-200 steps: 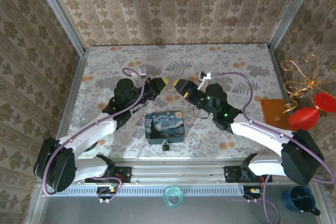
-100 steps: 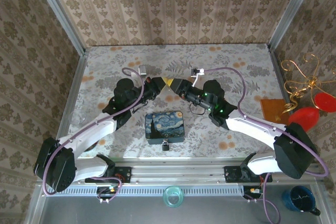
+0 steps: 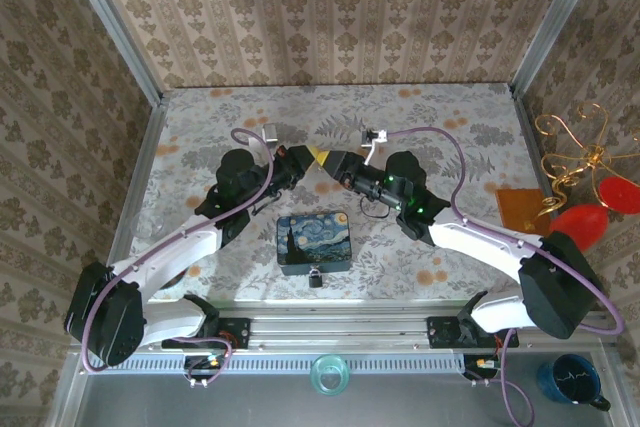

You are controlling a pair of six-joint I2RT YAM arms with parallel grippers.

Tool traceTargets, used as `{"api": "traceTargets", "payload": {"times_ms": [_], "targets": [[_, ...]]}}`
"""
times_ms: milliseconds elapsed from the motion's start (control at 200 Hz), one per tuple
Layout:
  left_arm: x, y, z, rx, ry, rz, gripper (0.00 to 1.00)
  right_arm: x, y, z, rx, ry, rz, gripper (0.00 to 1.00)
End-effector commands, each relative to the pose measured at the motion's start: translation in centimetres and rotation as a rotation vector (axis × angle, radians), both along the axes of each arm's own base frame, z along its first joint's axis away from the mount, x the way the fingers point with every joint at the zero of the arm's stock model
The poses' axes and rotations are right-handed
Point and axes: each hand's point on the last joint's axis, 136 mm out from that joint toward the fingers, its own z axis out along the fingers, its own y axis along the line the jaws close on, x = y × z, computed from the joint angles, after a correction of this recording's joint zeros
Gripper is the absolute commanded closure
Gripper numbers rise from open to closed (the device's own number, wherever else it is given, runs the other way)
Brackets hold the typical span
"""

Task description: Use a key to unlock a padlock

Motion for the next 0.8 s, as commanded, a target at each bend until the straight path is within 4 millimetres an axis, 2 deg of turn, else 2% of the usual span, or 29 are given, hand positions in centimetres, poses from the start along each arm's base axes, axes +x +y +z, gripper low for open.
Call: {"api": "traceTargets", "payload": {"times_ms": [0, 155, 415, 795], "targets": [[-0.6, 0.1, 2.9, -0.072, -0.067, -0.018, 1.00, -0.5, 1.0, -0.2, -0.005, 0.017, 0.052, 0.66], [-0.5, 0.3, 3.2, -0.087, -0.072, -0.016, 1.00, -0.6, 0.9, -0.3, -0.003, 0.021, 0.051, 0.66], [-0.4, 0.2, 2.8, -0.079, -0.063, -0.018, 1.00, -0.7, 0.7, 0.9, 0.010, -0.010, 0.047, 0.78], [-0.4, 0.4, 2.1, -0.062, -0.056, -0.011, 1.00, -0.7, 0.5, 0.4, -0.011, 0.008, 0.034, 0.96]]}}
